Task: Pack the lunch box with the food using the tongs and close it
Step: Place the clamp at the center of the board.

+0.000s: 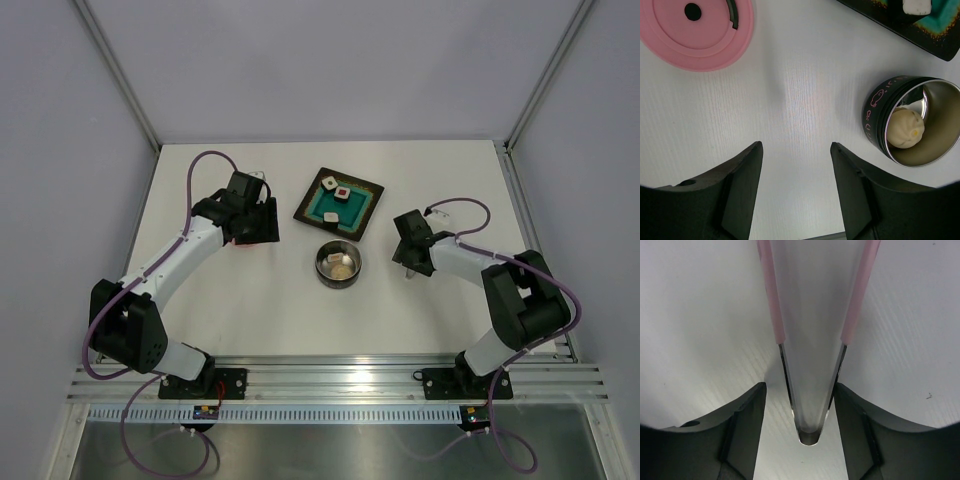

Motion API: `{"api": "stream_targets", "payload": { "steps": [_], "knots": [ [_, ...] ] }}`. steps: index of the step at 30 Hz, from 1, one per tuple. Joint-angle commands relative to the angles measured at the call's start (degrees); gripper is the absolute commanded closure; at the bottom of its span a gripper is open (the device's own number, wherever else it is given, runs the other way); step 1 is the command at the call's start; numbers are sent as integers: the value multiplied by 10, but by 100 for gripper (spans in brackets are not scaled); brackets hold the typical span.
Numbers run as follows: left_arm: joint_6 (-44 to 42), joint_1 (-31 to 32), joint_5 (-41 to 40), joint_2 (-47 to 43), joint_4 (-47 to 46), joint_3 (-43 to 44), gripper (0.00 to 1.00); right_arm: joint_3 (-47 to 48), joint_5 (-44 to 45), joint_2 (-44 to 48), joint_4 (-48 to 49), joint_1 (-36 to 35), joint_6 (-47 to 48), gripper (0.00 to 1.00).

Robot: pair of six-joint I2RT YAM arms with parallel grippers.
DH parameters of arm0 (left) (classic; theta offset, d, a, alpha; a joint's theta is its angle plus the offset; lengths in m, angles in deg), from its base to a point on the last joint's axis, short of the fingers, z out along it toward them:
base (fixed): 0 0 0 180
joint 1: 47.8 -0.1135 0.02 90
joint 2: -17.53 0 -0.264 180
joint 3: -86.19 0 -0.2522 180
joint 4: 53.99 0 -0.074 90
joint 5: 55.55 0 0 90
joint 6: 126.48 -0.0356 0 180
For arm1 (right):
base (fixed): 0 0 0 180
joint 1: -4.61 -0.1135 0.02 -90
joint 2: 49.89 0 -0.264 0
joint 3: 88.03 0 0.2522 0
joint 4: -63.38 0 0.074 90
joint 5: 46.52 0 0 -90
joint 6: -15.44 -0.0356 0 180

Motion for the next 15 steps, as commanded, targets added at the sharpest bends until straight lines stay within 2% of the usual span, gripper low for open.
{"api": "stream_targets", "payload": {
  "steps": [1, 2, 6, 8, 9, 12, 15],
  "knots": [
    [-7, -3, 2, -14, -9, 10, 39, 17, -11, -12, 3, 2, 6, 37],
    [-7, -3, 2, -14, -9, 10, 39, 18, -13, -12, 4, 2, 7, 43],
    [-8, -3, 2, -12, -10, 9, 39, 21, -9, -11, 2, 2, 17, 56],
    [-12, -3, 2, -10, -9, 12, 39, 27, -5, -15, -6, 2, 24, 53],
    [-13, -3, 2, -8, -9, 13, 39, 28, -1, -16, -9, 2, 24, 45],
    [-14, -3, 0, -6, -8, 16, 39, 29, 8, -21, -7, 2, 22, 34],
    [-10, -3, 4, -5, -9, 17, 39, 30, 10, -38, 2, 2, 22, 32]
  ]
}}
